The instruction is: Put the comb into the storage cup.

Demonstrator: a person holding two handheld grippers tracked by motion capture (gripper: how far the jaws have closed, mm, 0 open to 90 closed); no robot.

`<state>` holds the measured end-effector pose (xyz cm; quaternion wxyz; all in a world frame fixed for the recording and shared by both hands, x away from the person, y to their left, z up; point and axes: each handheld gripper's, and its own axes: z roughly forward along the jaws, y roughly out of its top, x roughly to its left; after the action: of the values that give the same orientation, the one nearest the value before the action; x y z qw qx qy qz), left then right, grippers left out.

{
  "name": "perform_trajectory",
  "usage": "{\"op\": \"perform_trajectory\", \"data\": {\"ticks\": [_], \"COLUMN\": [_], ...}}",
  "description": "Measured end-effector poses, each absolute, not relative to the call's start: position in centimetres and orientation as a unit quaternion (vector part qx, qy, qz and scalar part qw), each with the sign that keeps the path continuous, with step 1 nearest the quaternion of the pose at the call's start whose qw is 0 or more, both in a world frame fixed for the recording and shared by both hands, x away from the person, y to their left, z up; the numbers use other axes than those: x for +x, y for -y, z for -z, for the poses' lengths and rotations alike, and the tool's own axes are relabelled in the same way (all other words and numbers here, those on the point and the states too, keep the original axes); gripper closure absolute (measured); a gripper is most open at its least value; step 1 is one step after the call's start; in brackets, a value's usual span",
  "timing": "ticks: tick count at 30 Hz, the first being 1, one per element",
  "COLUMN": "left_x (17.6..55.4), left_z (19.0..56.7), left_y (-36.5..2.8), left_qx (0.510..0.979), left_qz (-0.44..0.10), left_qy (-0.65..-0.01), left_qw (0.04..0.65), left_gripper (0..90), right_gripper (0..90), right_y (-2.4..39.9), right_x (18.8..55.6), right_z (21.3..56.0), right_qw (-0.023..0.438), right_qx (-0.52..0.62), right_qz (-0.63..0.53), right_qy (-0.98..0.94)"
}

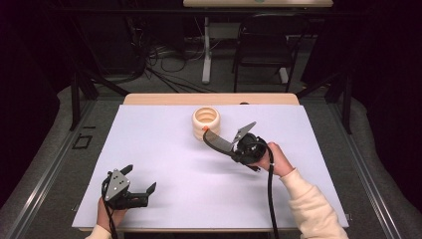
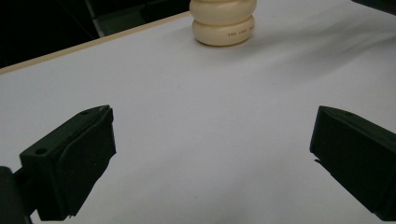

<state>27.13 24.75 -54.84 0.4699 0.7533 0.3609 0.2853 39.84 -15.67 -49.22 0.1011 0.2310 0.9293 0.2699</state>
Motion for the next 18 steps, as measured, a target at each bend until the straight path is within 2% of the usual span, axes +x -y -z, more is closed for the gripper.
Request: {"op": "perform_trajectory", "data": {"ticks": [18], "left_x": [27.11], "left_z": [54.83], "left_y": [-24.75], "left_qx": [0.753], "left_qz": [-0.286], "left_qy": [-0.360], "left_qw": [0.471], "left_gripper": [0.1], "right_gripper": [72.0], "right_y": [16.18], "right_x": [40.04], "right_z": [48.71], "right_qw": [0.108], "right_qx": [0.246], "right_qz": [-0.297], "right_qy": [-0.916]}}
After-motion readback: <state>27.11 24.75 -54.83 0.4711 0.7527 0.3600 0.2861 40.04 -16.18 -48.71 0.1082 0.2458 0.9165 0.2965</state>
